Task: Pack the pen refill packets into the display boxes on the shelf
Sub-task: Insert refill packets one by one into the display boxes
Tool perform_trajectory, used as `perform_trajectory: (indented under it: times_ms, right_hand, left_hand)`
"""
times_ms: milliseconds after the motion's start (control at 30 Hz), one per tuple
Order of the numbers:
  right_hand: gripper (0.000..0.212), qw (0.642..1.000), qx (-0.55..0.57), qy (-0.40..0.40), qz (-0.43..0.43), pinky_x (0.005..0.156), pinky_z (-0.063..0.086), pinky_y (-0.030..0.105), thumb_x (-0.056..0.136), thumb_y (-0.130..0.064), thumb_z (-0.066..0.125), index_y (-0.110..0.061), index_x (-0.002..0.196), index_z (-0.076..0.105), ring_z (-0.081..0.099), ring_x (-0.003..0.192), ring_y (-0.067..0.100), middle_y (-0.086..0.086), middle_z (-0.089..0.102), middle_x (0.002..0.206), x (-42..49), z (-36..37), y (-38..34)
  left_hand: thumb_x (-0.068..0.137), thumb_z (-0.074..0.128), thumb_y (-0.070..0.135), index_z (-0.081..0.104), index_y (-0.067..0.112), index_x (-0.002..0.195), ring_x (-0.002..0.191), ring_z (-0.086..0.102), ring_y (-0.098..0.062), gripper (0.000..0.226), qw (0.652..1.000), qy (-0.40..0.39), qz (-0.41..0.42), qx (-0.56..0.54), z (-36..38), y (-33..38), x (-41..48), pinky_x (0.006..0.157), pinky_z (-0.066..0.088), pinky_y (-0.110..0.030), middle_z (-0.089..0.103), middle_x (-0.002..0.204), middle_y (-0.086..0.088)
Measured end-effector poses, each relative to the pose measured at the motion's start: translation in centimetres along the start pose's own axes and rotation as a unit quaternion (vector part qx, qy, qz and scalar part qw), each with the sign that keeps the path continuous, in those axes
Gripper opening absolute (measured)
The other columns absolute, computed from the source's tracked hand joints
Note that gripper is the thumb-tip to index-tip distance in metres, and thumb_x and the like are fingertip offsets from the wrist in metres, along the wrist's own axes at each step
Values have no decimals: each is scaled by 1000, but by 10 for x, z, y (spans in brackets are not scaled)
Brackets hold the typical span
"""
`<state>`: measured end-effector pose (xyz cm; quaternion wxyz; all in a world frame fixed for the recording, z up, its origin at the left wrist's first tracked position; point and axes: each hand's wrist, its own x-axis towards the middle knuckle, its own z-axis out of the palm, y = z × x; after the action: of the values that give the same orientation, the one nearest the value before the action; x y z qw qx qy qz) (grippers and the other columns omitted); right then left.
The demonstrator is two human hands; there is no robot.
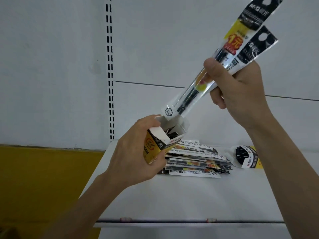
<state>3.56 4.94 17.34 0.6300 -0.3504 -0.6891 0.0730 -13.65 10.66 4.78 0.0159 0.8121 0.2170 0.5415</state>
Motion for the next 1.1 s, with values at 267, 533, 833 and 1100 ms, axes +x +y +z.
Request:
perform_trajectory:
  times_ms: [267,533,833,1100]
  right_hand:
    - [16,994,46,-97,-21,37,29,17,78,-36,62,-24,67,62,38,30,14,-3,69,64,7,-9,8]
    - [12,985,17,-171,22,44,40,22,74,-19,68,-9,69,62,50,40,18,4,68,61,9,-5,15]
    - [23,952,90,-290,34,50,43,23,65,-15,77,-21,86,69,55,55,17,7,68,74,14,-14,8]
    - [27,965,8,-246,86,69,55,29,62,-10,80,-14,81,62,68,76,15,1,73,80,-2,3,20]
  left_hand:
    - [64,58,38,33,30,114,98,43,21,57,1000,-1,-8,-27,-3,-1,0,80,40,-1,40,113,24]
    - [66,59,34,35,21,116,98,45,3,57,999,-26,38,-20,-1,2,0,78,42,-6,44,119,10]
    - [66,61,36,36,19,115,105,40,5,57,999,-20,48,-10,0,0,-2,86,38,-2,43,121,7]
    - [67,62,35,37,21,115,99,43,10,56,999,-6,35,-4,1,0,-3,82,40,-3,46,117,9]
